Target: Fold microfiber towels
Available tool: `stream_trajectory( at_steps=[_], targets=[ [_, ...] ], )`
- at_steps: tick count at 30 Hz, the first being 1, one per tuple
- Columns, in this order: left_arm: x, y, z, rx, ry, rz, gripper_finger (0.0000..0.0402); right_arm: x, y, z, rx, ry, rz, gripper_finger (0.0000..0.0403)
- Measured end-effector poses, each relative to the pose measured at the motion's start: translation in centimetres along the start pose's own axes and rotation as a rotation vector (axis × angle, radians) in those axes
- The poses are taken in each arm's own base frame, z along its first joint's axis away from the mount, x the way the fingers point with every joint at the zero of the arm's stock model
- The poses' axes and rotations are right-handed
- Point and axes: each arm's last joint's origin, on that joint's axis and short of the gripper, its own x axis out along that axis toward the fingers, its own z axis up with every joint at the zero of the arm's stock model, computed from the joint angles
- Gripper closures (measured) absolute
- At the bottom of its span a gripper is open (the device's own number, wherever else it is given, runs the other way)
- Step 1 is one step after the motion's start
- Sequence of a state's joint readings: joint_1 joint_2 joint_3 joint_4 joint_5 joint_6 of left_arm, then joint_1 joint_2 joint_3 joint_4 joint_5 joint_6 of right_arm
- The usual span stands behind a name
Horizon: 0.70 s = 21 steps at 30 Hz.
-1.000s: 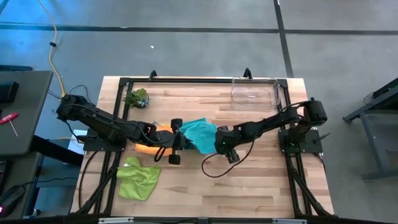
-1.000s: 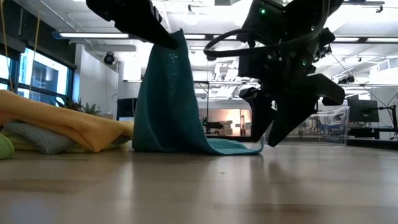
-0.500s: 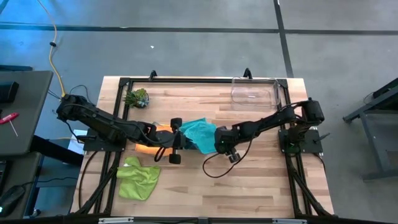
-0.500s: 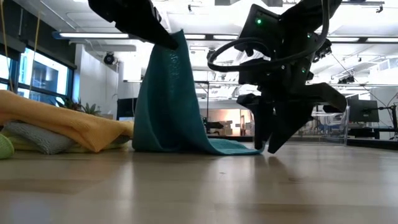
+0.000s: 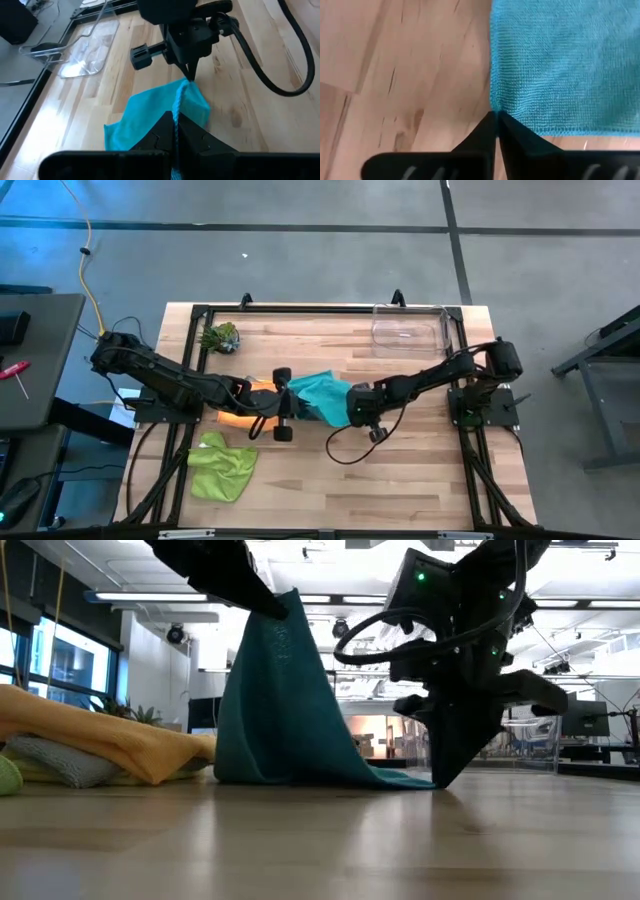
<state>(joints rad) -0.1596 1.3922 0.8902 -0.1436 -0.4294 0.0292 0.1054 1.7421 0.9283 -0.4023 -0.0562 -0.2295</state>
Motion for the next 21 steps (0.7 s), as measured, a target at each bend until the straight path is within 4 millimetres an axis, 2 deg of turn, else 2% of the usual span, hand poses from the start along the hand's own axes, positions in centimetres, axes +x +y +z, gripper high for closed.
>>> stream_trajectory(
  at_steps=[3,6,14,21],
  targets=[
    [-0.2,0.2,0.1,-0.006,-0.008,0.003,0.0402,-1.1,0.2,0.0,0.069,-0.005,0.001,0.0401],
    [-0.5,0.3,0.3,-0.061,-0.028,0.006,0.0401,-3.1,0.5,0.1,0.145,-0.043,-0.008,0.0401],
    [-0.9,0.5,1.7,-0.108,-0.154,-0.003,0.0402,-11.3,2.3,-0.1,0.349,-0.292,-0.138,0.0402],
    [-0.9,2.2,3.5,-0.185,-0.328,0.004,0.0401,-17.1,3.6,-2.4,0.495,-0.461,-0.278,0.0403]
  ],
)
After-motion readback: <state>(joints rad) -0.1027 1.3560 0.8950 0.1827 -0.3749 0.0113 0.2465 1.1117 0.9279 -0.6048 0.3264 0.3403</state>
